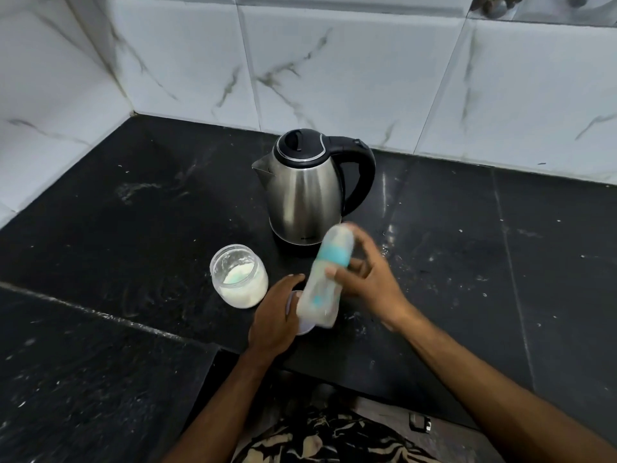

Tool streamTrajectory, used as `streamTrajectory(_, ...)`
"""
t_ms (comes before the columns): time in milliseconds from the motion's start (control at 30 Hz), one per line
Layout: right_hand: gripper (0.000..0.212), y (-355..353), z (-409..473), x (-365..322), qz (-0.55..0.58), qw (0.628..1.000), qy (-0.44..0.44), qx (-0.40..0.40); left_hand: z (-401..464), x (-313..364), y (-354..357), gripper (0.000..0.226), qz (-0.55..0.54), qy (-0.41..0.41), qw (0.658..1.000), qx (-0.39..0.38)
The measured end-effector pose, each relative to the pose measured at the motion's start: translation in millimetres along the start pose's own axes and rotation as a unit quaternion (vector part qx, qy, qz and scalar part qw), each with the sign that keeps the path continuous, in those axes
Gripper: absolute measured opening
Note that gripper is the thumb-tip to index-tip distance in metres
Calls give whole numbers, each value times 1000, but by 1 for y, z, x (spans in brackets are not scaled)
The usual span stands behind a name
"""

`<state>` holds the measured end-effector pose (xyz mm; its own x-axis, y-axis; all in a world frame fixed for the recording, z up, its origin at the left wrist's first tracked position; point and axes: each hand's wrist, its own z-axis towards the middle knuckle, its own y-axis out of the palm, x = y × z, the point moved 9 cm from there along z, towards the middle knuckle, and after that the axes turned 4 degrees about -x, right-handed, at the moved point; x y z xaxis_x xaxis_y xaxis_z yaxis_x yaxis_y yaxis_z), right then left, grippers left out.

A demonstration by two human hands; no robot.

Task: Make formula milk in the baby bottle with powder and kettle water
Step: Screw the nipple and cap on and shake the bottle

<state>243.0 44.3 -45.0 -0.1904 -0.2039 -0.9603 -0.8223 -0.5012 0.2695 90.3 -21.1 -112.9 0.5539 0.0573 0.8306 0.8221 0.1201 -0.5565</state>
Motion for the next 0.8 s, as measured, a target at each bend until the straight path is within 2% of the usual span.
streamTrajectory(33, 75, 8, -3, 8, -29, 999, 12, -44, 1, 0, 2, 35, -8, 2, 1000, -12)
streamTrajectory(67, 76, 9, -3, 8, -34, 998, 6, -48, 1, 1, 2, 34, -10, 2, 1000, -13)
streamTrajectory(167, 70, -23, 8, -11, 54, 992, -38, 109, -2, 6, -3, 39, 19, 0, 1000, 22)
streamTrajectory(233, 72, -38, 12, -14, 105, 981, -52, 157, -4, 9, -3, 43, 30, 1, 999, 26)
streamTrajectory(300, 75, -27, 9, -5, 77, 991, -26, 102, -3, 7, -3, 39, 26, 5, 999, 23)
streamTrajectory(400, 76, 7, -5, 13, -46, 996, 20, -67, 1, 2, 1, 35, 8, 4, 1000, -5)
streamTrajectory(433, 75, 6, -4, 12, -57, 996, 11, -71, 1, 2, 1, 34, 10, 7, 1000, -5)
streamTrajectory(533, 69, -26, 8, -12, 35, 995, -28, 90, -3, 7, -5, 33, 29, 17, 999, 37)
streamTrajectory(600, 72, -40, 12, -16, 105, 984, -41, 140, -3, 8, -4, 33, 32, 8, 999, 33)
streamTrajectory(667, 76, -30, 9, -8, 81, 991, -25, 100, -2, 7, -2, 36, 27, 7, 999, 18)
streamTrajectory(767, 79, 1, -1, 11, -33, 999, 13, -39, 0, 2, 1, 40, 6, 7, 1000, -10)
streamTrajectory(800, 78, 0, 0, 9, -43, 998, 3, -41, 0, 2, 1, 40, 4, 6, 1000, -7)
